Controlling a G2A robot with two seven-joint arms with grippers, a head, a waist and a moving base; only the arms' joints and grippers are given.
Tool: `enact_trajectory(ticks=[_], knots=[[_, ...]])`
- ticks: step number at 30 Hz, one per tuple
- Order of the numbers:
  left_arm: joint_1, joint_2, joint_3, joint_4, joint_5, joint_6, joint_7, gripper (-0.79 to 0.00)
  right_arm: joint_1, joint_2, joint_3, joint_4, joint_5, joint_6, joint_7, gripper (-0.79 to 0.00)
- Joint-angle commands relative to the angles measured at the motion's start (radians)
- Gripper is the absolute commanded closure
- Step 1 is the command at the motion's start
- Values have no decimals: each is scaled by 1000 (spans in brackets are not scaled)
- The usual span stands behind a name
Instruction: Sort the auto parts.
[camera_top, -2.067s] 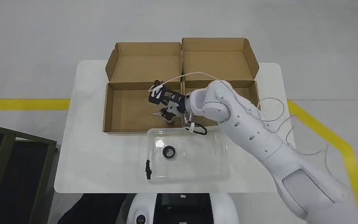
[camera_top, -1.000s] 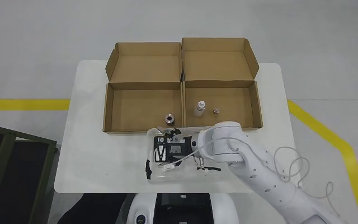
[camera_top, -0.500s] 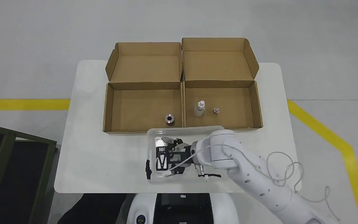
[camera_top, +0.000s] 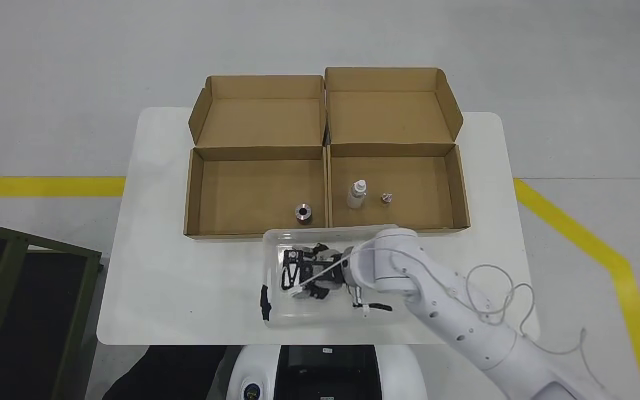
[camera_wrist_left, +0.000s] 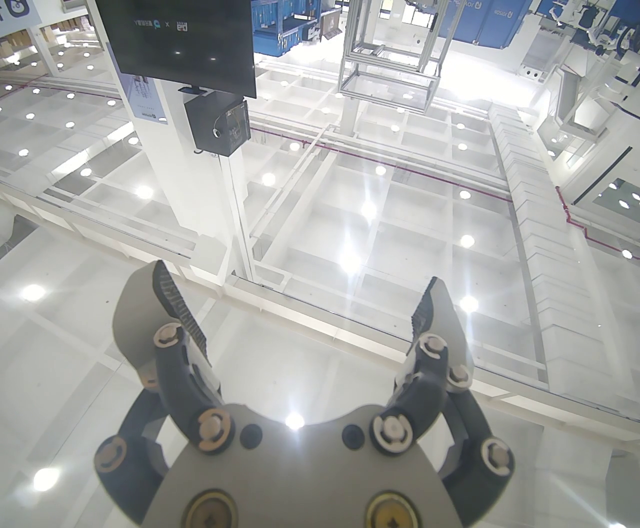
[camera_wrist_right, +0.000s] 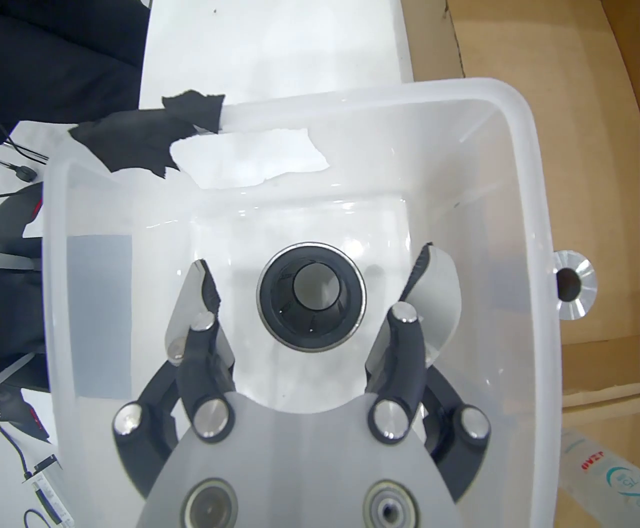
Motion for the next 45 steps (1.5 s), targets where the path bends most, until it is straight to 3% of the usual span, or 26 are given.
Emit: enact_trajectory(ticks=[1, 2, 4, 10, 14, 31, 38, 45], knots=[[0, 0, 0, 0, 0, 0, 0, -785, 2, -1, -4, 12, -4, 3, -1, -557], [0, 0, 0, 0, 0, 0, 0, -785, 3, -2, -2, 17, 0, 7, -9, -548], [0, 0, 0, 0, 0, 0, 0, -785, 4, -1, -3, 22, -3, 3, -11, -391], [0, 0, 0, 0, 0, 0, 0, -785, 4, 0, 0, 18, 11, -13, -17, -243], [0, 0, 0, 0, 0, 0, 0, -785, 4, 2, 7, -6, 16, -13, -19, 0], [0, 0, 0, 0, 0, 0, 0, -785, 39, 29, 114, -201, 208, -59, 49, 0], [0, 0, 0, 0, 0, 0, 0, -785, 87, 24, 166, -222, 288, -63, -107, 0], [0, 0, 0, 0, 0, 0, 0, -785, 175, 2, 161, -202, 247, -90, -301, 0]])
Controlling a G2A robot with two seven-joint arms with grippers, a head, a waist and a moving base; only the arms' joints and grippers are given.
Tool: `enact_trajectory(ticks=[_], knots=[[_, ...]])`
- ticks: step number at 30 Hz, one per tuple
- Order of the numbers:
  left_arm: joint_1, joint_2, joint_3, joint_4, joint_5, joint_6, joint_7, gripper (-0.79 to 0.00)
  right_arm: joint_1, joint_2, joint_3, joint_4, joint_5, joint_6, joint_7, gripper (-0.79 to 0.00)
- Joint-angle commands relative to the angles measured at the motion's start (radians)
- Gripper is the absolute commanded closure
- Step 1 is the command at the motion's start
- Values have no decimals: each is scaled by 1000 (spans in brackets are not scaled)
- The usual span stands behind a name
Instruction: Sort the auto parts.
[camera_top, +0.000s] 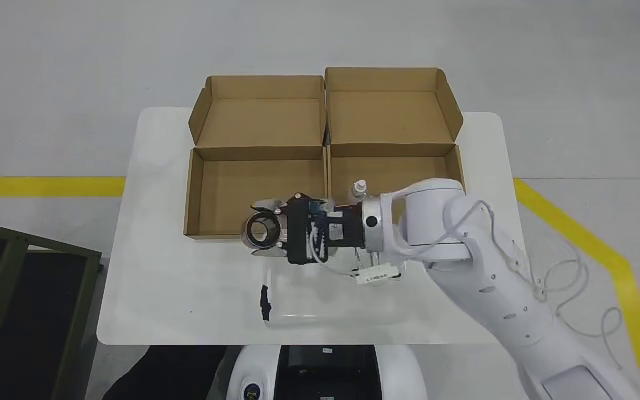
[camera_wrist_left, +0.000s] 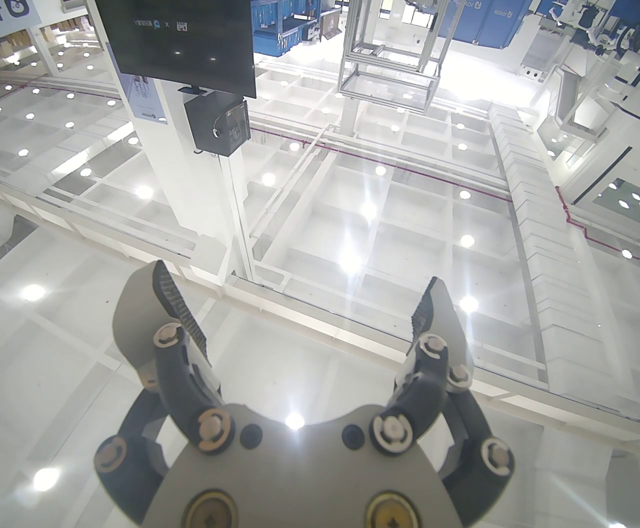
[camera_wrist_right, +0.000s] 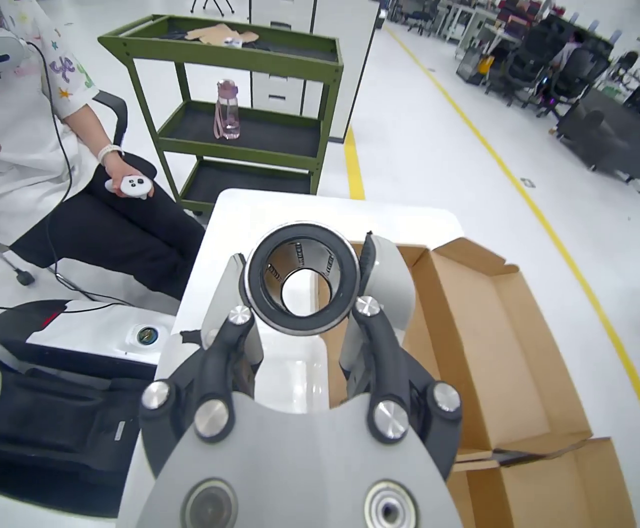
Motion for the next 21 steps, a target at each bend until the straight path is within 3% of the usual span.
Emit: enact_trajectory(ticks=[1, 10, 21], knots=[[0, 0, 0, 0, 0, 0, 0, -785, 23, -7, -6, 17, -4, -7, -63, 0], [0, 0, 0, 0, 0, 0, 0, -785, 59, -28, 47, 67, -15, -15, -369, 0], [0, 0, 0, 0, 0, 0, 0, -785, -9, -16, 173, 1, -134, -43, -548, 0]])
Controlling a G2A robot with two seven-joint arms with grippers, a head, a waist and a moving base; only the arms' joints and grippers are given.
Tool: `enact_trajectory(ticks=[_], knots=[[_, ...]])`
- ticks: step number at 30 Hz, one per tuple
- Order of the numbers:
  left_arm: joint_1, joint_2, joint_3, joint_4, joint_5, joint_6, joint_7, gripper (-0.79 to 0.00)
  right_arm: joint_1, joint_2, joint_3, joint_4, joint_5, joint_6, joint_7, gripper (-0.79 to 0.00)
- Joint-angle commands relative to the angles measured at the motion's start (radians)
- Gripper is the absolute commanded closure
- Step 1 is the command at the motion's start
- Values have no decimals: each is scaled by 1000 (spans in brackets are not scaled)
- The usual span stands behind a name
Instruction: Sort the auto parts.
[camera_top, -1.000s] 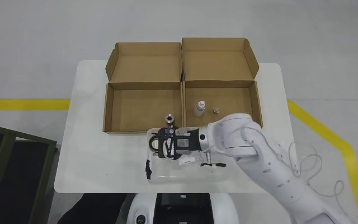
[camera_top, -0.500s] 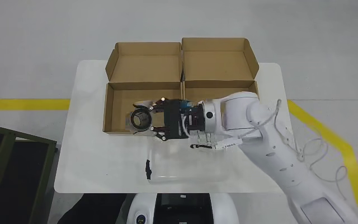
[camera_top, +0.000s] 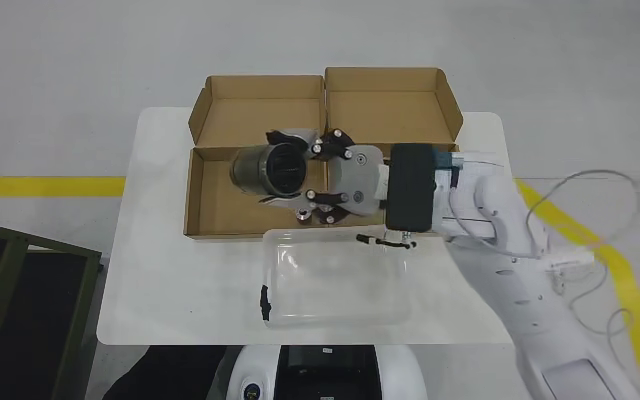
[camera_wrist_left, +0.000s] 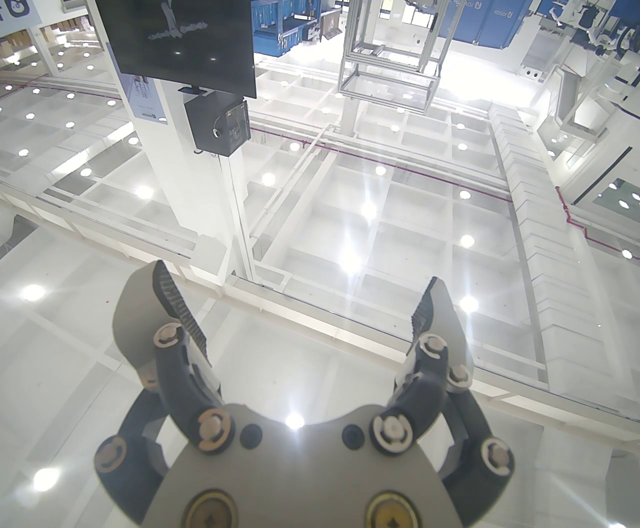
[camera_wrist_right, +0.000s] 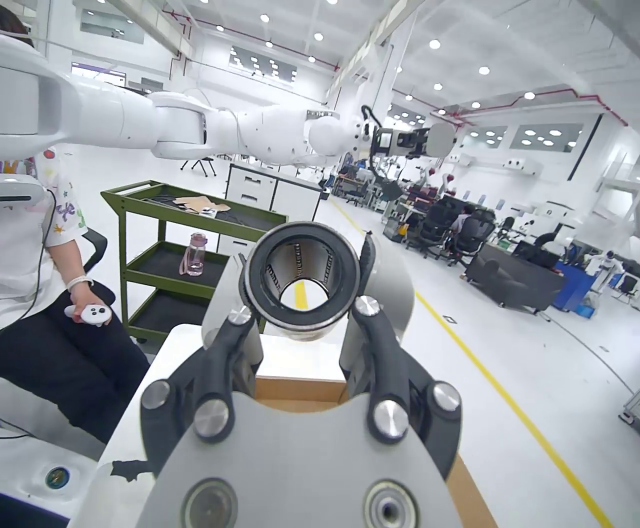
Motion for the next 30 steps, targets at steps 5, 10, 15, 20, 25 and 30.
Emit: enact_trajectory(ticks=[5, 10, 15, 20, 25, 30], knots=[[0, 0, 0, 0, 0, 0, 0, -785, -40, 9, 68, -39, -32, -20, -51, 0], [0, 0, 0, 0, 0, 0, 0, -785, -66, 15, 105, -69, -48, -29, -74, 0], [0, 0, 0, 0, 0, 0, 0, -785, -73, 17, 123, -77, -62, -52, -111, 0], [0, 0, 0, 0, 0, 0, 0, -785, -55, 15, 111, -51, -71, -65, -114, 0], [0, 0, 0, 0, 0, 0, 0, -785, -29, 9, 73, -10, -70, -53, -91, 0], [0, 0, 0, 0, 0, 0, 0, -785, 3, -2, 10, 53, -63, -19, -42, 0]])
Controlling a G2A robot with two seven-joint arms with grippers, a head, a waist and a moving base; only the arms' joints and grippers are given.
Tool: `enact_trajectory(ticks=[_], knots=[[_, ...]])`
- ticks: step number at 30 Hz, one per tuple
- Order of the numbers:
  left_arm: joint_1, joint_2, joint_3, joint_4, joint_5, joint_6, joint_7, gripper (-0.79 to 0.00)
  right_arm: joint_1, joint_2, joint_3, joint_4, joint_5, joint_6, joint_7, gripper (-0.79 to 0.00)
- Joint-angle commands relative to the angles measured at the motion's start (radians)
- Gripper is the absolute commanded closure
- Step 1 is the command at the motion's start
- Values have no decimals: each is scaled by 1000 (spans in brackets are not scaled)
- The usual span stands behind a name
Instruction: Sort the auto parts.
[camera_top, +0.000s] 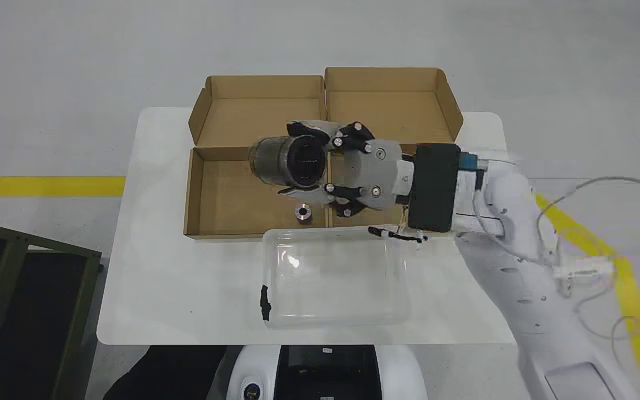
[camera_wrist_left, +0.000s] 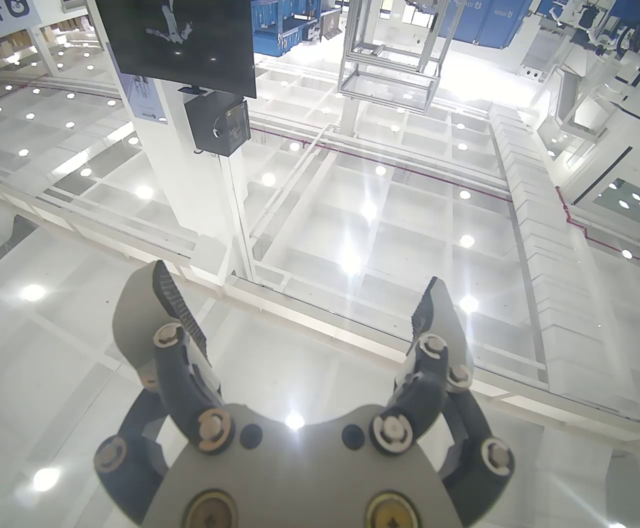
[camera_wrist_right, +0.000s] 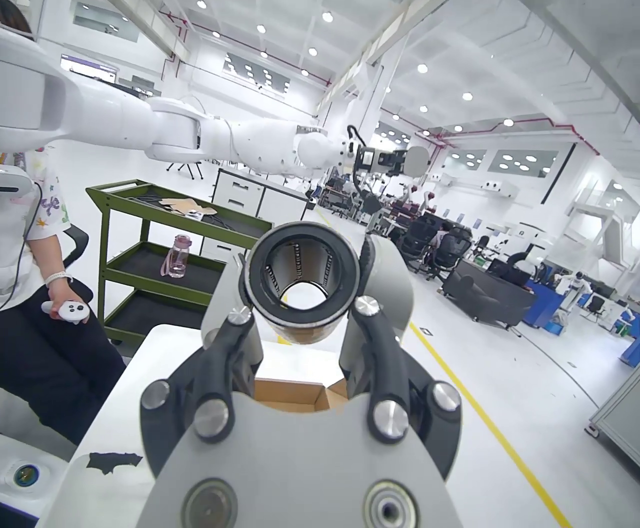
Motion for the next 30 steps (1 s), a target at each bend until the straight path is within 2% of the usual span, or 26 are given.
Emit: enact_trajectory(ticks=[1, 18, 30], knots=[[0, 0, 0, 0, 0, 0, 0, -785, 12, -5, -30, 32, 20, 12, 30, 0], [0, 0, 0, 0, 0, 0, 0, -785, 154, -54, -240, 242, 142, 120, 364, 0], [0, 0, 0, 0, 0, 0, 0, -785, 197, -90, -326, 418, 199, 169, 453, 0]])
